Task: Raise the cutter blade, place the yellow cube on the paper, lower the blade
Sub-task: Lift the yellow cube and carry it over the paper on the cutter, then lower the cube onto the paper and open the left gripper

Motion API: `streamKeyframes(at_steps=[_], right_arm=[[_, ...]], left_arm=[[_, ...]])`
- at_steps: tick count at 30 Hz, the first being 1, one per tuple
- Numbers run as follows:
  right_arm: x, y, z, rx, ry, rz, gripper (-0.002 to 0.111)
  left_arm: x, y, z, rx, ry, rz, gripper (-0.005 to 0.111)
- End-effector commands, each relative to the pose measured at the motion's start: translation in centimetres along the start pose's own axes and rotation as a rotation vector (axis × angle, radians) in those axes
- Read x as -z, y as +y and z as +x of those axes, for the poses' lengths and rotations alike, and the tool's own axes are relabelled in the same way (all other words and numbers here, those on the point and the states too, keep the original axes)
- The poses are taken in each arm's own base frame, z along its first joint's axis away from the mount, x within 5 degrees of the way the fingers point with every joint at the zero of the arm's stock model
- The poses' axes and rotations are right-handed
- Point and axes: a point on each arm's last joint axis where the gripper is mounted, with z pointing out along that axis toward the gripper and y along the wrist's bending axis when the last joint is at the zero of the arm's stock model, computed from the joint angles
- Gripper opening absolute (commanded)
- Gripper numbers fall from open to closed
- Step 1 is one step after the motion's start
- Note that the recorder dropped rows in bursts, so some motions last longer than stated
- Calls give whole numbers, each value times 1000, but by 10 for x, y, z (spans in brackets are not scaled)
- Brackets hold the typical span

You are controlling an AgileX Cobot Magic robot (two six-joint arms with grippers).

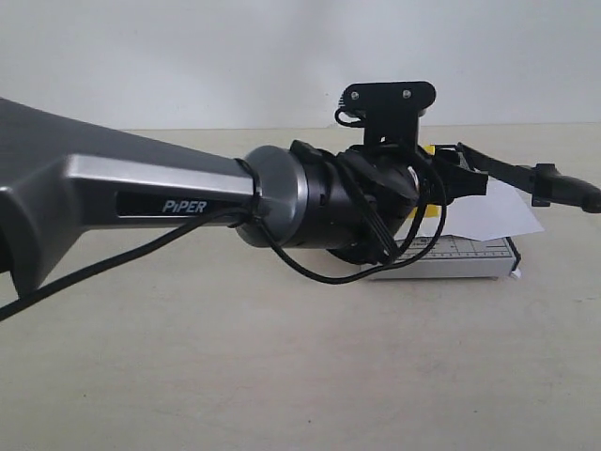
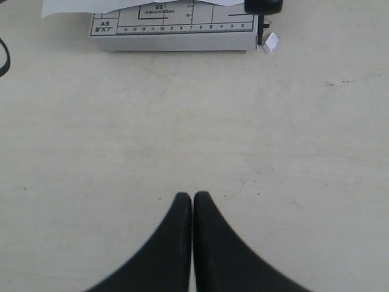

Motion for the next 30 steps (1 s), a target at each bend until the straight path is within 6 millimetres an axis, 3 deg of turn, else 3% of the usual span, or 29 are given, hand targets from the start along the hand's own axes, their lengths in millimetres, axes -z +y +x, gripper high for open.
streamKeyframes(at_steps=[1,16,24,30], right_arm=[[0,0,1,5,-1,-4,1],[0,2,3,5,25,-17,1],[0,2,4,6,31,-20,1],[0,2,4,6,31,-20,1]], left_arm=[[2,5,-4,-65,-6,-48,4],[0,0,-2,-183,-5,-19,5],[-6,-4,7,-194,13,-7,30],[-15,-13,22,-212,44,9,34]])
